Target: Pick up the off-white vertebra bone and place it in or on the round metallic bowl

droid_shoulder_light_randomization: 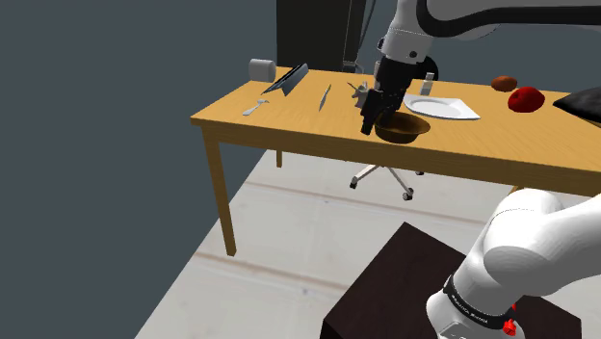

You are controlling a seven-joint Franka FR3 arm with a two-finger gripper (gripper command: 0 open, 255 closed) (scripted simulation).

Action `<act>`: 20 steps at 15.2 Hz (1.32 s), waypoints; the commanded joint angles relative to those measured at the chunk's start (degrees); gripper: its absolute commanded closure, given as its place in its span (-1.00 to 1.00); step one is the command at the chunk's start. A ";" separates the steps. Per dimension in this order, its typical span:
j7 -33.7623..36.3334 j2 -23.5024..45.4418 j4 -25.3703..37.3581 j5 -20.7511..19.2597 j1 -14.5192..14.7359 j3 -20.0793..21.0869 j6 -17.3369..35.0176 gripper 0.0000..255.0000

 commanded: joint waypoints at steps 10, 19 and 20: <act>-12.77 16.33 14.97 -4.51 -1.62 -9.08 -2.51 -1.00; -25.95 36.18 36.33 -4.02 -3.13 -16.64 -7.65 -1.00; -27.47 38.69 39.23 -3.61 -3.51 -17.34 -8.49 -1.00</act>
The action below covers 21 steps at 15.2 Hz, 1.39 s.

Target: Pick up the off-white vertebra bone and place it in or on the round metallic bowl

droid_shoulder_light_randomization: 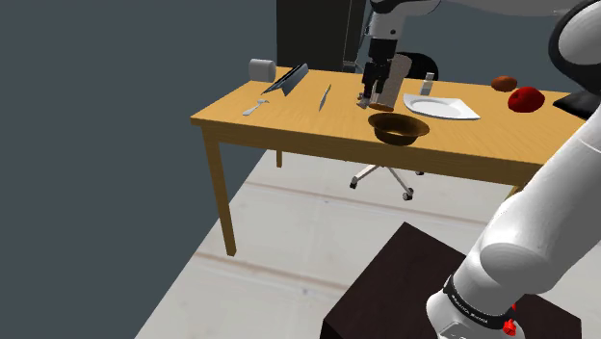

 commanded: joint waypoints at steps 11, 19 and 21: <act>-11.43 20.68 22.84 4.41 -5.13 -3.96 -5.74 -1.00; -11.21 19.52 18.51 3.96 -4.74 -3.84 -2.51 -1.00; -11.20 19.51 18.49 3.95 -4.75 -3.82 -2.50 -1.00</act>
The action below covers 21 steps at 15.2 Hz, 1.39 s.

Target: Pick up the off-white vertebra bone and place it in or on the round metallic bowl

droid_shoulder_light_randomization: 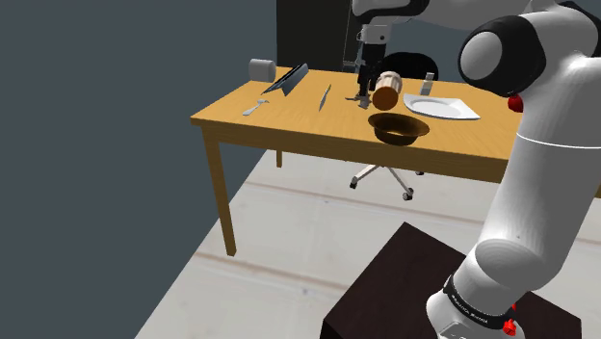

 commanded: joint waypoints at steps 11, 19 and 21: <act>0.31 -0.02 -0.46 -0.31 -0.04 -0.14 -1.47 1.00; 15.59 -2.36 -12.70 -41.93 15.33 3.16 17.18 -1.00; 15.68 -2.11 -13.55 -42.01 14.82 2.89 18.54 -1.00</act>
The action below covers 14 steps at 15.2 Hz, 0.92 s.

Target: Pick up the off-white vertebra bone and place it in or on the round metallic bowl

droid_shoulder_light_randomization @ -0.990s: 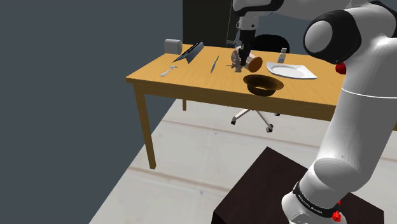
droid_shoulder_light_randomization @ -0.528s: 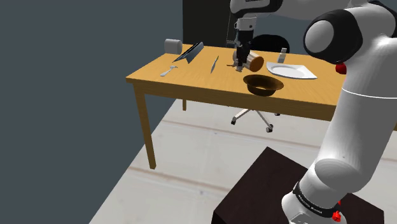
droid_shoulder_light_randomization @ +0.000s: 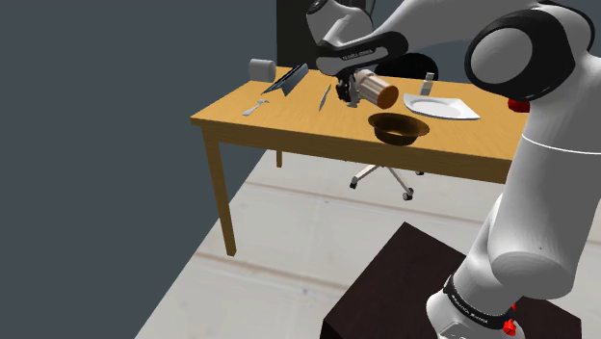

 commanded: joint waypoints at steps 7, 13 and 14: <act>0.67 0.86 -2.41 -1.33 -1.09 -0.78 4.08 -1.00; 0.67 0.86 -2.40 -1.33 -1.12 -0.75 4.07 -1.00; 0.73 0.91 -2.48 -1.34 -1.14 -0.75 4.20 1.00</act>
